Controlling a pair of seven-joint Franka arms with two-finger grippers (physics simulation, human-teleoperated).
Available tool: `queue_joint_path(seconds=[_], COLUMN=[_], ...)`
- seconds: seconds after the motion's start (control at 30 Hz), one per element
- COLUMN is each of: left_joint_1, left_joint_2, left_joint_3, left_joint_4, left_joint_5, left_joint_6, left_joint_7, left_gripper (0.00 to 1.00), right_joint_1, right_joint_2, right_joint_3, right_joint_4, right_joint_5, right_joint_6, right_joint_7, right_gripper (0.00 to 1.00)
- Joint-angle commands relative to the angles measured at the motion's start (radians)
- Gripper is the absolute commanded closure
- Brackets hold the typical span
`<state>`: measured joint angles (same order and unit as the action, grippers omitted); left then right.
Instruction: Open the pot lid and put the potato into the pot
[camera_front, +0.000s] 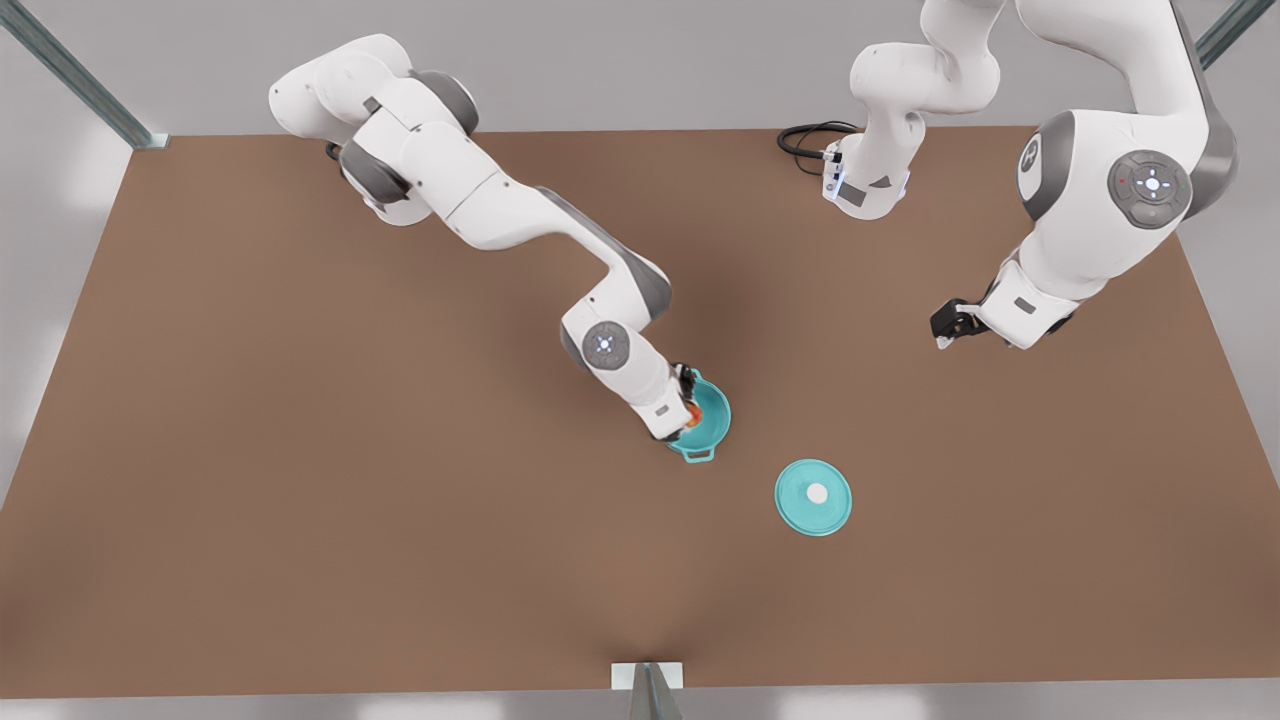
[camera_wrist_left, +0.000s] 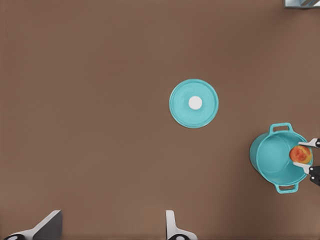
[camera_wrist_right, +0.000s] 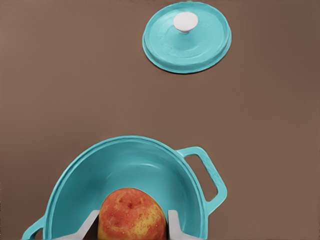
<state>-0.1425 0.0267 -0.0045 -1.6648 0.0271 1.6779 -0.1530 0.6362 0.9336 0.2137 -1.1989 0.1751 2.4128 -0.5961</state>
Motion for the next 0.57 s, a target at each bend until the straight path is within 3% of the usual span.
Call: queue_joint_path(seconds=[0.0, 0.07, 0.1, 0.23, 0.27, 0.37, 0.4, 0.53], left_joint_1=[-0.003, -0.003, -0.003, -0.003, -0.005, -0.003, -0.006, -0.005], left_joint_2=[-0.001, -0.002, -0.002, 0.002, 0.015, 0.084, 0.096, 0.096], left_joint_3=[0.001, 0.001, 0.003, 0.003, -0.002, -0.002, -0.002, 0.000], left_joint_4=[0.000, 0.000, 0.000, 0.007, 0.031, 0.135, 0.135, 0.140], left_joint_5=[0.002, 0.002, 0.002, 0.000, 0.002, -0.012, -0.010, -0.012], left_joint_6=[-0.003, -0.004, -0.004, -0.003, -0.001, 0.000, -0.001, -0.001], left_joint_7=[0.003, 0.003, 0.003, 0.001, -0.017, -0.065, -0.076, -0.074], left_gripper=[0.00, 0.00, 0.00, 0.00, 0.00, 0.00, 0.00, 0.00], right_joint_1=[0.010, 0.011, 0.011, 0.010, 0.000, -0.219, -0.312, -0.454], right_joint_2=[-0.001, -0.001, -0.001, -0.006, -0.074, -0.318, -0.371, -0.525], right_joint_3=[0.001, 0.000, -0.003, -0.014, -0.103, -0.382, -0.435, -0.441], right_joint_4=[0.004, 0.005, 0.005, 0.005, 0.001, -0.007, -0.016, -0.235], right_joint_5=[-0.002, -0.002, 0.000, -0.002, 0.000, 0.000, -0.006, -0.012], right_joint_6=[0.019, 0.020, 0.022, 0.017, -0.030, -0.762, -0.868, -0.887], right_joint_7=[0.157, 0.157, 0.154, 0.153, 0.154, 0.159, 0.157, 0.154], right_gripper=[0.44, 0.37, 0.00, 0.00, 0.00, 0.00, 0.00, 0.00])
